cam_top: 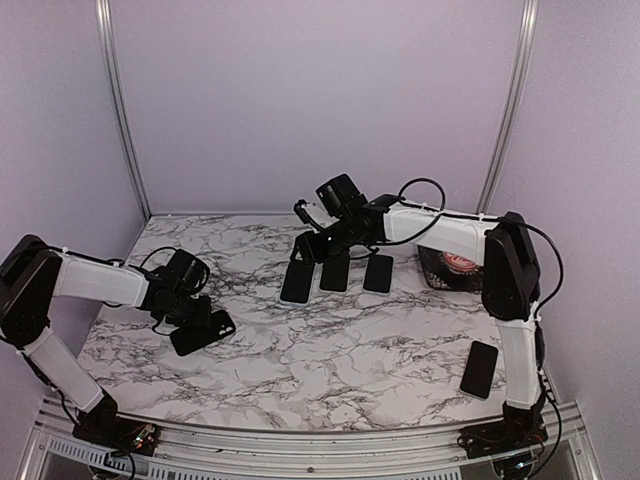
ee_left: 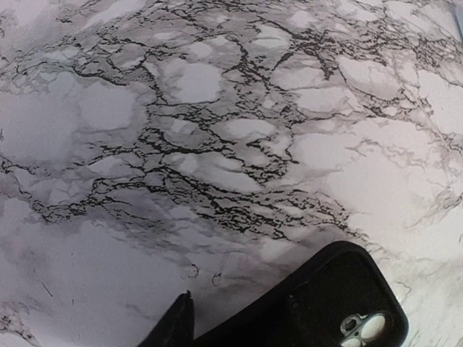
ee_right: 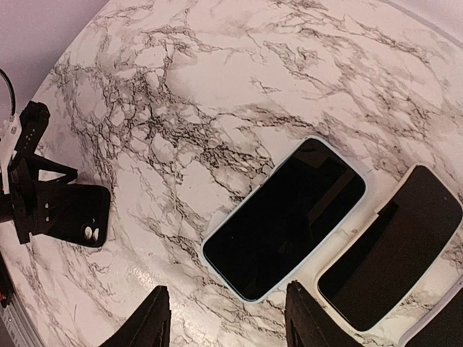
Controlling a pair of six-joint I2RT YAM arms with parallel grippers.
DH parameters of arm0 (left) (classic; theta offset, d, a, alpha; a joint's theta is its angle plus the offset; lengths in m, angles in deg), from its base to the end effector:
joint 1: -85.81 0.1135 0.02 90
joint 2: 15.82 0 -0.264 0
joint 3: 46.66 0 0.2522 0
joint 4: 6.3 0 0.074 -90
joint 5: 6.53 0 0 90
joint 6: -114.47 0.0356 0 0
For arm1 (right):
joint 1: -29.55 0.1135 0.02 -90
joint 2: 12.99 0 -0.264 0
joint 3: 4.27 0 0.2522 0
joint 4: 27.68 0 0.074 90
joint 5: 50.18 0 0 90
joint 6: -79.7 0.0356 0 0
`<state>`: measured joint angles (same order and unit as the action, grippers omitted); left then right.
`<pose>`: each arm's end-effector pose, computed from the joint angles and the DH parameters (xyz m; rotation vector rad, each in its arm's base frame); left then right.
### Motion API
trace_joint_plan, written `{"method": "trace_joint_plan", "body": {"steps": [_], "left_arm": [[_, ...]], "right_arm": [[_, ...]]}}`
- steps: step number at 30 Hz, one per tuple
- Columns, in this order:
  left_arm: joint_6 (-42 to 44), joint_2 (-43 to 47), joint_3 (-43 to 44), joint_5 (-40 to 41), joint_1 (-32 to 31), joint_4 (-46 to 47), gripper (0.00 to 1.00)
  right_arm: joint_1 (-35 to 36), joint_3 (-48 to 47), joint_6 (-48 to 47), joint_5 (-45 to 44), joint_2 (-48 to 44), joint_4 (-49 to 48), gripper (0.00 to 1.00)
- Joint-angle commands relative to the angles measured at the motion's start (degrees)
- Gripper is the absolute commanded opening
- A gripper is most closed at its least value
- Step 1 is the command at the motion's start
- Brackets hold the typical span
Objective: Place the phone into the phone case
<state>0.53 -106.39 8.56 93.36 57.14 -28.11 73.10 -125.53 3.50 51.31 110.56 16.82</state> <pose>0.2552 -0.1326 0.1399 0.0403 2.5511 -0.1353 0.3520 0.3444 0.2441 -0.7334 2.3758 0.6914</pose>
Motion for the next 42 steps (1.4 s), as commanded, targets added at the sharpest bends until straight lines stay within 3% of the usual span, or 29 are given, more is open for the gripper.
{"method": "trace_joint_plan", "body": {"steps": [1, 10, 16, 20, 23, 27, 30, 33, 36, 38, 42], "left_arm": [[1.51, -2.76, -1.19, -9.21, 0.19, -2.45, 0.33], [-2.07, 1.58, -4.86, -13.07, -1.00, -3.04, 0.00], [-12.28, 7.36, -8.37, -10.52, -5.33, 5.01, 0.00], [-17.85, 10.81, -10.33, -1.68, -9.85, 14.09, 0.00], [-18.76, 12.17, -10.14, 3.45, -13.98, 18.47, 0.00], [-18.17, 13.84, -8.75, 11.68, -17.17, 19.58, 0.00], [-16.91, 13.64, -7.84, 13.86, -19.06, 21.02, 0.00], [-15.84, 12.53, -7.14, 14.88, -20.10, 21.66, 0.00], [-15.62, 12.36, -7.03, 14.80, -20.40, 23.08, 0.00], [-14.98, 12.83, -6.72, 14.72, -20.93, 24.14, 0.00], [-13.34, 14.74, -5.87, 15.42, -21.98, 25.16, 0.00]], "right_arm": [[-0.06, 2.58, -1.24, -1.68, -4.59, -0.02, 0.52], [0.00, 5.49, -1.61, -4.08, -9.55, 0.02, 0.52], [2.76, 12.32, 1.19, -4.04, -12.84, -3.63, 0.53], [4.51, 15.48, 5.33, 6.66, -9.71, -9.59, 0.55], [6.61, 14.15, 6.34, 10.59, -6.00, -11.31, 0.69], [7.43, 14.64, 8.84, 16.12, -3.63, -14.85, 0.72], [7.62, 16.68, 11.46, 21.24, -2.92, -19.78, 0.81], [7.86, 16.69, 11.39, 22.86, -2.56, -21.39, 0.80], [7.87, 17.48, 13.08, 24.55, -2.38, -24.53, 0.76], [7.87, 17.20, 14.40, 26.18, -1.17, -25.62, 0.67], [7.49, 15.74, 14.04, 26.26, 0.36, -23.33, 0.22]]}}
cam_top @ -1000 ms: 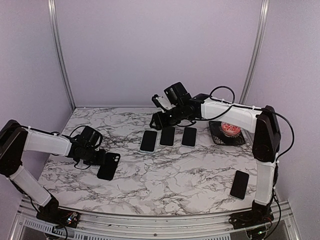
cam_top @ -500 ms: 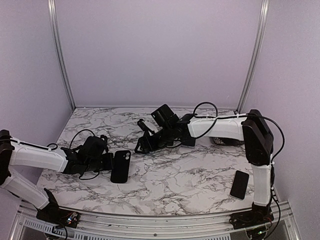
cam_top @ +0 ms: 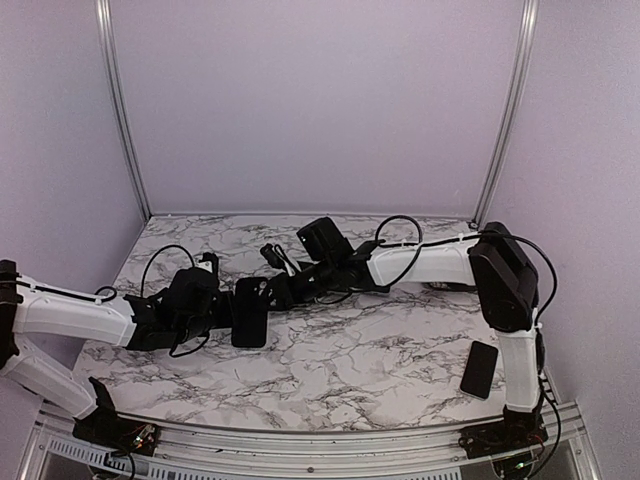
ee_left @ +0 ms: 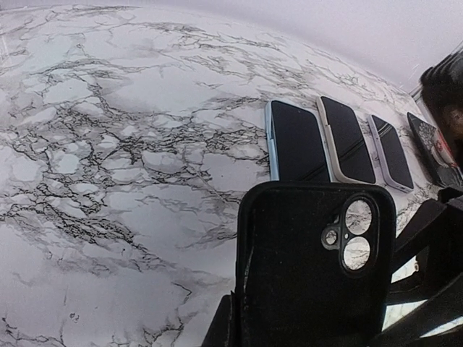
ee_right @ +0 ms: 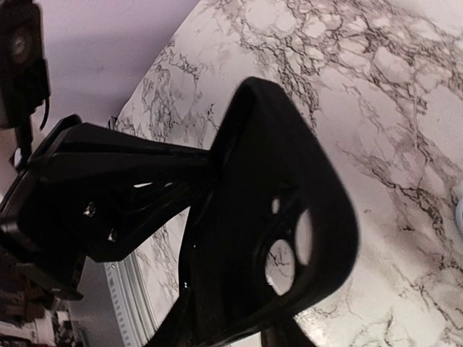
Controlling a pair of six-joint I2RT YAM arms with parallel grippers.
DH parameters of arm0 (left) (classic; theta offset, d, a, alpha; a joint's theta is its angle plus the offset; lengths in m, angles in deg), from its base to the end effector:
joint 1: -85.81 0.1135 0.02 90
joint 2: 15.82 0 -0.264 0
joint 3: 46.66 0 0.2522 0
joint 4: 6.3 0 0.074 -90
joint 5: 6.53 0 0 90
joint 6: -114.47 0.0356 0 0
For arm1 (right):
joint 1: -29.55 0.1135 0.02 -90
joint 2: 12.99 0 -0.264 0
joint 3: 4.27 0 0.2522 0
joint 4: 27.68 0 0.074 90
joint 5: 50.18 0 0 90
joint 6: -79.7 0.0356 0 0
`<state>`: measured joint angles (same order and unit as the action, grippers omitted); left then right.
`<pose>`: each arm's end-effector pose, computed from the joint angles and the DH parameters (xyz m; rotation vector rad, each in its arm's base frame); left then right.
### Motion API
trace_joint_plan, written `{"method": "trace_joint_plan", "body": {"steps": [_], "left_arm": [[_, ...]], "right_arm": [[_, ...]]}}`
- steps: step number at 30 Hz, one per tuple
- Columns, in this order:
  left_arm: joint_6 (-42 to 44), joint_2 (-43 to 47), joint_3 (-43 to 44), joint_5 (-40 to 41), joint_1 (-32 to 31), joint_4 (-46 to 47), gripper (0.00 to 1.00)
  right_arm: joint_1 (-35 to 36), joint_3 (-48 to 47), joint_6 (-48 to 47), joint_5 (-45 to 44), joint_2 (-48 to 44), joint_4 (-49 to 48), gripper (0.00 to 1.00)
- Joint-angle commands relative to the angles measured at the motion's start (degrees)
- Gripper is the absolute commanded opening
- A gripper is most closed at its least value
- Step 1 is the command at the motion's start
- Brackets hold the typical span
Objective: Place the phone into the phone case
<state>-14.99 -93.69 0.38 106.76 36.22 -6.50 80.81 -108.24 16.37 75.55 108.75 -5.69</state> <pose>0.1874 -0.1984 0.1874 -0.0581 2.1055 -0.5221 0.2830 0.3860 0.1952 -0.8981 2.3532 1.3584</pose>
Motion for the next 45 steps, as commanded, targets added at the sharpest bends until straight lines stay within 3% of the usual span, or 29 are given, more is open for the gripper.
{"method": "trace_joint_plan", "body": {"steps": [1, 2, 4, 7, 9, 10, 15, 19, 23, 28, 33, 35, 38, 45], "left_arm": [[2.49, 2.27, 2.38, 1.95, -1.13, 3.51, 0.00], [2.78, 2.48, 2.19, 1.79, -1.13, 3.49, 0.00], [3.99, 2.94, 1.81, 1.59, -1.13, 3.44, 0.06], [6.43, 4.14, 1.26, 2.32, -1.14, 2.79, 0.66], [7.73, 4.80, 1.45, 4.06, -1.13, 1.43, 0.90], [8.51, 4.79, 1.98, 5.20, -1.13, 0.41, 0.95], [11.16, 0.73, 8.26, 8.84, -1.13, -9.04, 0.99], [11.81, -3.53, 11.34, 7.65, -1.13, -10.73, 0.99], [12.16, -5.81, 12.91, 7.19, -1.13, -10.87, 0.99], [14.53, -6.37, 14.32, 7.91, -1.13, -10.91, 0.99], [17.34, -6.79, 15.38, 9.50, -1.14, -10.35, 0.99], [18.09, -7.22, 15.52, 9.86, -1.15, -9.59, 0.99], [19.00, -7.81, 15.24, 10.11, -1.15, -8.14, 0.99], [21.00, -8.97, 14.05, 10.30, -1.13, -6.09, 0.99]], "right_arm": [[-0.80, -1.40, 1.05, 1.55, 1.74, -0.58, 0.11], [-1.38, -1.19, 1.01, 0.99, 0.79, 0.03, 0.00], [-3.24, -0.22, 0.12, 0.27, -1.29, 1.92, 0.00], [-7.05, 3.93, -2.10, 0.53, -6.41, 5.53, 0.00], [-9.37, 7.32, -5.71, 2.20, -10.09, 10.38, 0.00], [-10.27, 8.50, -8.57, 2.97, -11.71, 14.42, 0.00], [-11.50, 18.82, -21.24, 3.66, -19.28, 35.18, 0.00], [-14.96, 28.34, -20.15, 1.86, -24.60, 36.10, 0.00], [-17.77, 30.43, -16.66, -4.47, -24.83, 33.53, 0.10], [-18.55, 29.05, -13.80, -19.47, -26.18, 36.24, 0.59], [-20.02, 28.58, -6.73, -44.12, -34.56, 43.38, 0.90], [-21.77, 29.87, -2.90, -50.70, -37.63, 47.13, 0.98], [-26.00, 33.84, 2.22, -53.47, -41.41, 51.00, 0.99], [-39.37, 44.06, 7.26, -48.68, -44.68, 47.48, 0.99]]}}
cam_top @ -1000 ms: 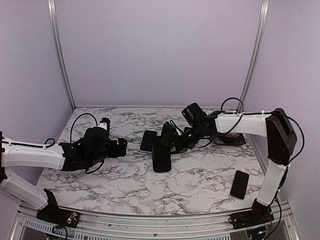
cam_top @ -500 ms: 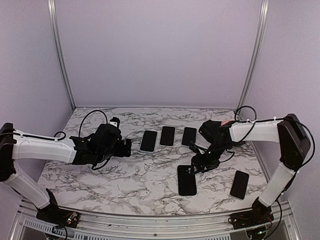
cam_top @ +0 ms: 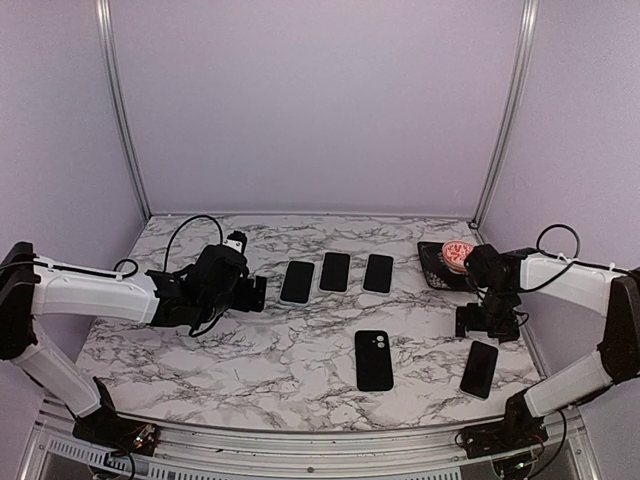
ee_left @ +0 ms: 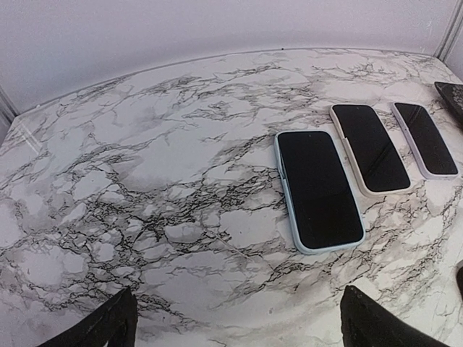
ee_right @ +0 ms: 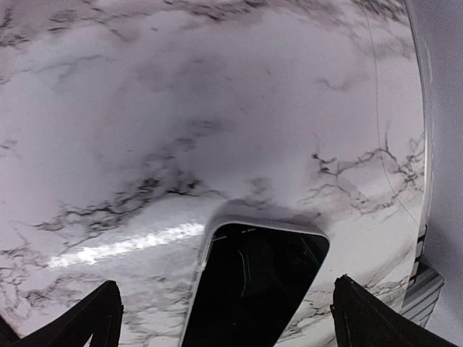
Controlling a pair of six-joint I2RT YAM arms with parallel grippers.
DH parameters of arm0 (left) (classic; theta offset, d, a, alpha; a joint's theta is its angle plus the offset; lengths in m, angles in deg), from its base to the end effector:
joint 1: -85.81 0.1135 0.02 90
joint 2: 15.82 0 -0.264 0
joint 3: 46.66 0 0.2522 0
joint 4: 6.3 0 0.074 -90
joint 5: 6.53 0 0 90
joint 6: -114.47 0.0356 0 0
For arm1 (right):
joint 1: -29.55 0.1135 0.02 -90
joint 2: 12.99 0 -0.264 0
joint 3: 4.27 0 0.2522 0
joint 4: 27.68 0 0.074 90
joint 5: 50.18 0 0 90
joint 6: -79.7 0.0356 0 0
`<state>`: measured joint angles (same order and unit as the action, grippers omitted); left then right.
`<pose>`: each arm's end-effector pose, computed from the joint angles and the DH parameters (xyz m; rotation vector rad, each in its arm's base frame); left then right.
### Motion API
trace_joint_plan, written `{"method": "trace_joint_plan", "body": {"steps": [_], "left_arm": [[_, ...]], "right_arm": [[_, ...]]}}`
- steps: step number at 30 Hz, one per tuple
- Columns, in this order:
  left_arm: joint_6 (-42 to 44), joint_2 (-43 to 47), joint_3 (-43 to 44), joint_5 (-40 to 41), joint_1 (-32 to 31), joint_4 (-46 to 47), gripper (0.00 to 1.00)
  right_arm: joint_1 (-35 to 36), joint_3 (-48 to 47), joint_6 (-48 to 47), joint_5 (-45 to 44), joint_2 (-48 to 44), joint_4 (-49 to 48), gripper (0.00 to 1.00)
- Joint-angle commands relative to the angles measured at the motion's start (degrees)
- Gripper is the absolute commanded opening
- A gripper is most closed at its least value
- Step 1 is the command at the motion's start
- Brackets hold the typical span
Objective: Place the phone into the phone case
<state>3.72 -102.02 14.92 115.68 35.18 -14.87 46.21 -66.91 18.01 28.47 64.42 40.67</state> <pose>0.2170 -0.2345 0.2149 0.2173 2.0449 -0.1646 0.2122 0.0562 0.1987 0.3168 2.9314 -0.2029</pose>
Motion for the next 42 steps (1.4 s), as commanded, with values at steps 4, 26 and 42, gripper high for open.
{"method": "trace_joint_plan", "body": {"steps": [4, 26, 42], "left_arm": [[3.29, -0.62, -1.28, 1.93, -0.08, 3.04, 0.99], [3.70, -0.96, -0.85, 2.87, -0.08, 3.20, 0.99], [3.10, -0.20, -1.66, 4.08, -0.01, 1.72, 0.99]], "right_arm": [[-6.62, 6.25, 7.54, 3.92, -1.71, -1.69, 0.99], [5.94, 11.74, 11.24, 18.59, -3.99, -10.47, 0.50], [20.68, -4.82, 5.06, 12.80, 15.59, -5.58, 0.59]]}}
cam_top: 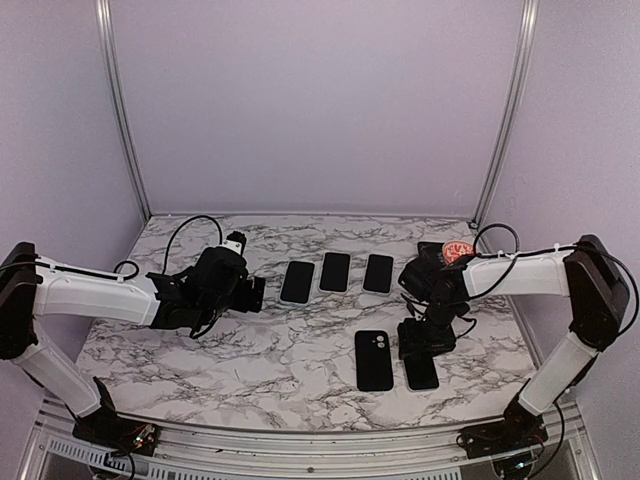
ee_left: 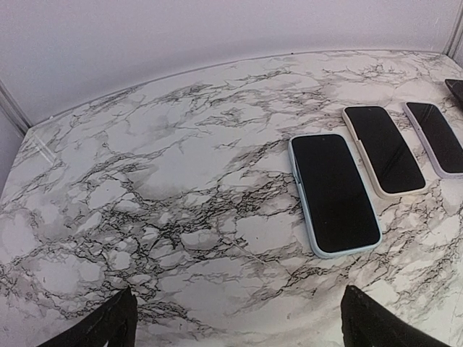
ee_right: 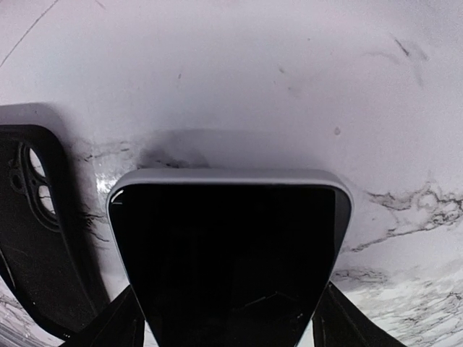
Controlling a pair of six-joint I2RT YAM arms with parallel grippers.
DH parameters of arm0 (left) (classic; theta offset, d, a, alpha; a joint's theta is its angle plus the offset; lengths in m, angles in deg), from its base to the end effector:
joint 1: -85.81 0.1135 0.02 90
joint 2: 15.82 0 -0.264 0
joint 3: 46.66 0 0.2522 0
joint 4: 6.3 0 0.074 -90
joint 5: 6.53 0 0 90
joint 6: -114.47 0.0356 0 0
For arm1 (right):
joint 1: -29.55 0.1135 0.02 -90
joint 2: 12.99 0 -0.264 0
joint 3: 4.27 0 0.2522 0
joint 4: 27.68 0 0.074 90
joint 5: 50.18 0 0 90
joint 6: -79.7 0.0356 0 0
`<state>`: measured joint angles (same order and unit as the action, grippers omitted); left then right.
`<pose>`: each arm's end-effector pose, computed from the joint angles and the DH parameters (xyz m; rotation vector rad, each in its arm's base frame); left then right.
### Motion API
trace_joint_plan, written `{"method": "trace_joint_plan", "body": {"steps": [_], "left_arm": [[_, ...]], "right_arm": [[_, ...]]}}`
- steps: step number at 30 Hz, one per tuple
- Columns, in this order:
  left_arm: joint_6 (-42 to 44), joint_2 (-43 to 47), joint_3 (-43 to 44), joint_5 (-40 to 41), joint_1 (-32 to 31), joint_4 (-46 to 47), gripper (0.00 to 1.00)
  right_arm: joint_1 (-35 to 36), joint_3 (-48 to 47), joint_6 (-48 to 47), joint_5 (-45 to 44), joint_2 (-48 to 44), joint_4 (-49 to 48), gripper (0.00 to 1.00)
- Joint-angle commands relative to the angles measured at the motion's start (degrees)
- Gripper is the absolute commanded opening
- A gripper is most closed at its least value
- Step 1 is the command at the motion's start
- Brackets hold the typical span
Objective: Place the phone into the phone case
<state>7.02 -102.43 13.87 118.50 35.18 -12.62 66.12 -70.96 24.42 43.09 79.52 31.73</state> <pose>0.2175 -0.2329 0.2109 0.2381 2.0122 -0.0923 0.2138 0.1611 0.1582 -0.0538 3.1032 0.1473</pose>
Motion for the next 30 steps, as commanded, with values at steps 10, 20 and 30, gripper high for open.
{"method": "trace_joint_plan", "body": {"steps": [10, 20, 30], "left_arm": [[0.41, 0.01, -0.09, 0.95, -0.10, -0.67, 0.99], [7.67, 0.40, 1.55, -5.80, -1.57, -2.74, 0.95], [29.55, -10.72, 9.07, -34.01, -14.44, -4.11, 0.78]], "right_arm": [[3.40, -0.08, -3.34, 1.90, 1.24, 6.69, 0.96], [3.33, -0.29, -4.13, 0.77, 2.95, 5.61, 0.55], [3.48, -3.26, -0.58, -6.96, -8.95, 1.75, 0.37]]}}
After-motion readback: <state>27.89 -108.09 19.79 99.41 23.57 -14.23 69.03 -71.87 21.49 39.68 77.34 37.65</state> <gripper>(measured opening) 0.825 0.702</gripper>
